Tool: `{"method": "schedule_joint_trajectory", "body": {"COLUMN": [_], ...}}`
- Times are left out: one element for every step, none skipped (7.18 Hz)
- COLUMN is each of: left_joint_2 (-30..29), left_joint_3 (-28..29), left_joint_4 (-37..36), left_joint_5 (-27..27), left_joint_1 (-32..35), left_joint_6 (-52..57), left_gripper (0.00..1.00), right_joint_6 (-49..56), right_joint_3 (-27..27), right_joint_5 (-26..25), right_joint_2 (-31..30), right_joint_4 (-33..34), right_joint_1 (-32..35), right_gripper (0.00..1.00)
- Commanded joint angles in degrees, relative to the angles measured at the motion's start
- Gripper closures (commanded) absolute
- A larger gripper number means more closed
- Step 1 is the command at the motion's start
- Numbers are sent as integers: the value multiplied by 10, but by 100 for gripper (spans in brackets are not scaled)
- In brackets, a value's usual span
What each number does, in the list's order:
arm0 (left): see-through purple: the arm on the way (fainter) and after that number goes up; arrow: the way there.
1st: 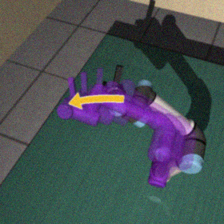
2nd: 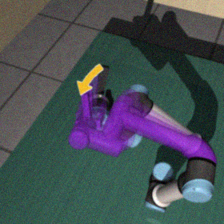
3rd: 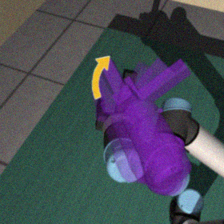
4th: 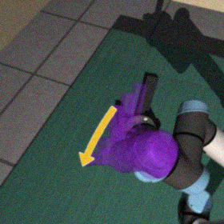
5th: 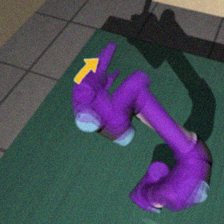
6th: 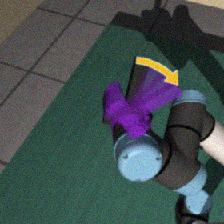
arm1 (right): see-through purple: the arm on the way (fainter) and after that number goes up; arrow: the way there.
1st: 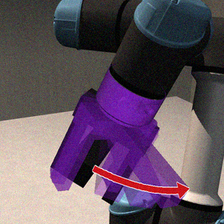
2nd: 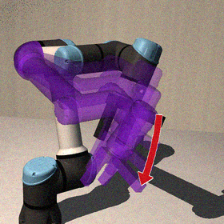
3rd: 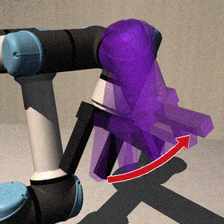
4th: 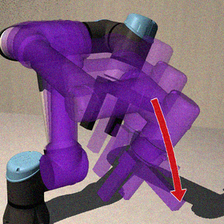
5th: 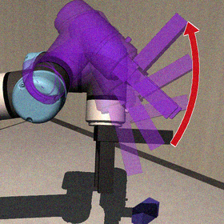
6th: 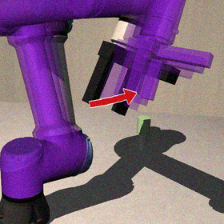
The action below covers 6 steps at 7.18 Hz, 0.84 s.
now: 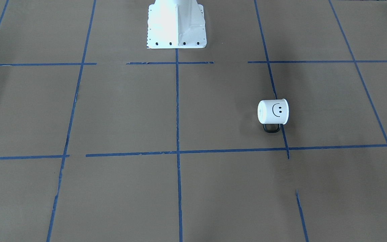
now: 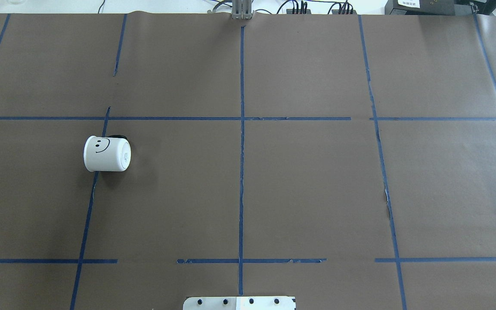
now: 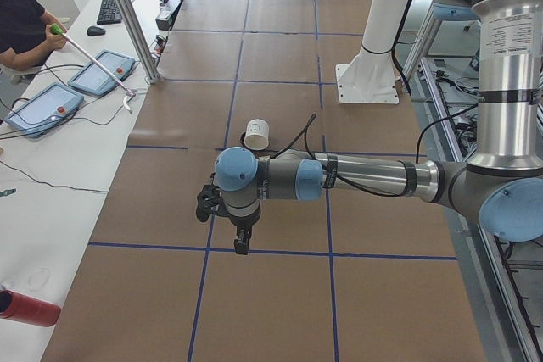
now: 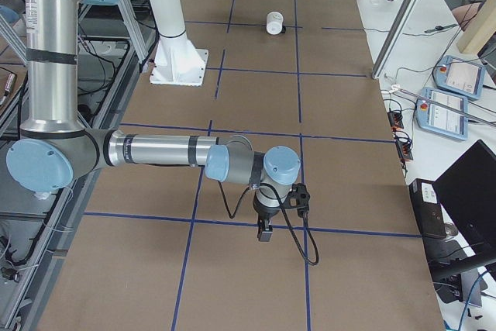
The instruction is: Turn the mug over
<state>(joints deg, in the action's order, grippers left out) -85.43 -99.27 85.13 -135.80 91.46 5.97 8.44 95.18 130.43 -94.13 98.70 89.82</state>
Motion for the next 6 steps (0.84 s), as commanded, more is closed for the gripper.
{"method": "schedule_joint_trajectory", "body": {"left_joint_2": [5,-2,-1,-1,-1,7], "left_joint_3": [-24,-16,-22,-14,-14,-20], "left_joint_4": [8,-25,-26,-25,-19,-10], "left_joint_5": [-1,0,0,-4,-5,-7], "left_joint_1": [18,21,21,21,20,21], "left_joint_6": [17,20,17,15,13,14], "left_gripper": [0,0,0,0,0,0], "right_joint_6": [0,0,0,0,0,0], "right_joint_3": [0,-1,0,0,0,0], "right_joint_5": [0,0,0,0,0,0], "right_joint_2": [0,0,0,0,0,0], "right_joint_4": [0,0,0,0,0,0], "right_joint_1": [0,0,0,0,0,0], "right_gripper": [0,0,0,0,0,0]}}
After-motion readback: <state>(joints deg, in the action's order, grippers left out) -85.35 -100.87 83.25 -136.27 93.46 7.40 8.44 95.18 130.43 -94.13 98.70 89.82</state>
